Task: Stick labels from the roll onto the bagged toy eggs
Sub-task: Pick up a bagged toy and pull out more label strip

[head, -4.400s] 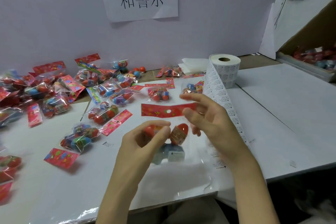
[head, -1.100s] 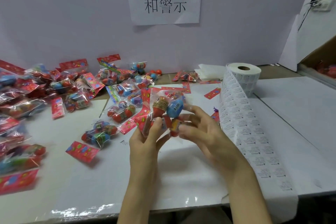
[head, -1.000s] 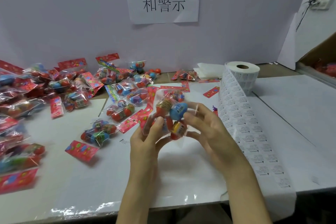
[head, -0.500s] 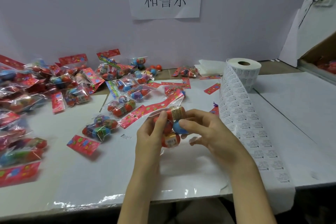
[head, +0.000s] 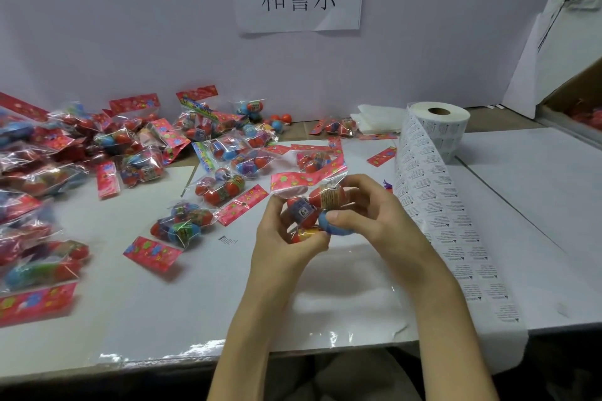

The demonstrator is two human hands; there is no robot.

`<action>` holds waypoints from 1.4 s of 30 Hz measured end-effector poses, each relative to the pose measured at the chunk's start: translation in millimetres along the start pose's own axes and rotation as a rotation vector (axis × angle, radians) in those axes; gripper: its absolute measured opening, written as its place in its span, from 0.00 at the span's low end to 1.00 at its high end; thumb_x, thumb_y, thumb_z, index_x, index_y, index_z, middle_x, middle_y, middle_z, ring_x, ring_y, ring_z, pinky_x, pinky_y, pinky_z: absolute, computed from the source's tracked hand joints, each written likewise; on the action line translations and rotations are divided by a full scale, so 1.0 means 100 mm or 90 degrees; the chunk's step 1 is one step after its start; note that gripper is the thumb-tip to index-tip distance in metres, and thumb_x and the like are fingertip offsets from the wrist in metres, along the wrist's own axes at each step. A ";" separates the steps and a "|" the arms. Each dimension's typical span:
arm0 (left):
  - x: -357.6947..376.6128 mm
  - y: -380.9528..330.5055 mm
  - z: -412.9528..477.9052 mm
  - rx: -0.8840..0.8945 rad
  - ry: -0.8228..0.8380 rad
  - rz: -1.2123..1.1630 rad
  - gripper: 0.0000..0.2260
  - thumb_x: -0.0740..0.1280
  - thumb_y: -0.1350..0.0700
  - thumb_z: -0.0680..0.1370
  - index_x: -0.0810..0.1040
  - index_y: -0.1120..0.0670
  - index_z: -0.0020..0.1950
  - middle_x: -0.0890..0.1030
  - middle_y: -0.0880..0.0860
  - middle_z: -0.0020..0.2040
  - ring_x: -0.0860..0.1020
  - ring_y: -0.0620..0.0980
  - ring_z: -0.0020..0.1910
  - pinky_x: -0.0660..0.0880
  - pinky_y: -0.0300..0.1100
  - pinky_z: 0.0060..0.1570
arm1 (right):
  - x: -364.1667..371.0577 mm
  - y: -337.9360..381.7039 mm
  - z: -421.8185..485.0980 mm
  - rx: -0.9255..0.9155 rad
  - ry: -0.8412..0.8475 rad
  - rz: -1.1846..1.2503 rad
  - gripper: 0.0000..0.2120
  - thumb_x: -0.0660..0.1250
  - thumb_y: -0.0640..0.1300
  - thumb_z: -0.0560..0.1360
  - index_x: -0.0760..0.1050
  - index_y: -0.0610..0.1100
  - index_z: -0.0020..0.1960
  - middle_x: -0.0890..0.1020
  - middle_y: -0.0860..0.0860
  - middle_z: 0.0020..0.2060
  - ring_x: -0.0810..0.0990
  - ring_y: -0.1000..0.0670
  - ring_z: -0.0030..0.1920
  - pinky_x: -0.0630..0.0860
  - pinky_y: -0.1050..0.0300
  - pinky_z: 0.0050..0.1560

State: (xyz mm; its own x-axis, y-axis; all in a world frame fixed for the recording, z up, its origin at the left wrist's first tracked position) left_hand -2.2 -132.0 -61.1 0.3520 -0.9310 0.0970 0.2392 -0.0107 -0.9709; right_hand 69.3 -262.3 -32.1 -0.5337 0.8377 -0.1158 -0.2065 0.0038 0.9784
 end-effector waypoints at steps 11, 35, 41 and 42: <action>-0.05 -0.02 0.03 -0.002 -0.040 -0.036 0.25 0.81 0.63 0.70 0.79 0.50 0.64 0.86 0.52 0.55 0.84 0.52 0.55 0.82 0.42 0.50 | -0.08 -0.07 0.05 0.004 -0.052 0.038 0.13 0.73 0.42 0.62 0.79 0.44 0.46 0.82 0.50 0.37 0.80 0.52 0.41 0.76 0.57 0.47; -0.14 -0.02 -0.01 -0.039 -0.123 -0.120 0.20 0.77 0.51 0.69 0.81 0.52 0.60 0.87 0.56 0.49 0.87 0.56 0.46 0.84 0.45 0.44 | -0.01 -0.20 0.07 0.016 0.005 0.126 0.22 0.74 0.45 0.72 0.76 0.46 0.64 0.87 0.49 0.54 0.86 0.48 0.54 0.83 0.51 0.49; -0.07 -0.04 -0.02 -0.060 -0.100 -0.109 0.21 0.75 0.47 0.70 0.83 0.53 0.60 0.87 0.55 0.51 0.87 0.55 0.47 0.83 0.43 0.41 | -0.04 -0.19 0.04 -0.019 -0.003 0.092 0.23 0.77 0.41 0.68 0.78 0.48 0.62 0.87 0.45 0.52 0.85 0.45 0.56 0.81 0.41 0.61; -0.07 -0.04 -0.02 -0.064 -0.100 -0.106 0.20 0.74 0.46 0.70 0.84 0.53 0.59 0.87 0.54 0.51 0.87 0.55 0.48 0.83 0.44 0.40 | -0.05 -0.19 0.04 -0.017 0.004 0.081 0.24 0.77 0.41 0.68 0.77 0.48 0.63 0.87 0.44 0.51 0.85 0.45 0.56 0.81 0.40 0.61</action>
State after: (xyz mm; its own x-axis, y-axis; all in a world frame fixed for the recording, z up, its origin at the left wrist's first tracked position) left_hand -7.3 -126.0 -58.7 0.4533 -0.8452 0.2833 0.2174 -0.2034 -0.9547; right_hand 78.7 -264.5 -49.2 -0.5626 0.8267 0.0075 -0.1581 -0.1165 0.9805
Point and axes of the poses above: each hand's wrist, its own z-axis towards the middle knuckle, its own x-axis out of the palm, y = z × x, the point moved 7 cm from there along z, towards the middle knuckle
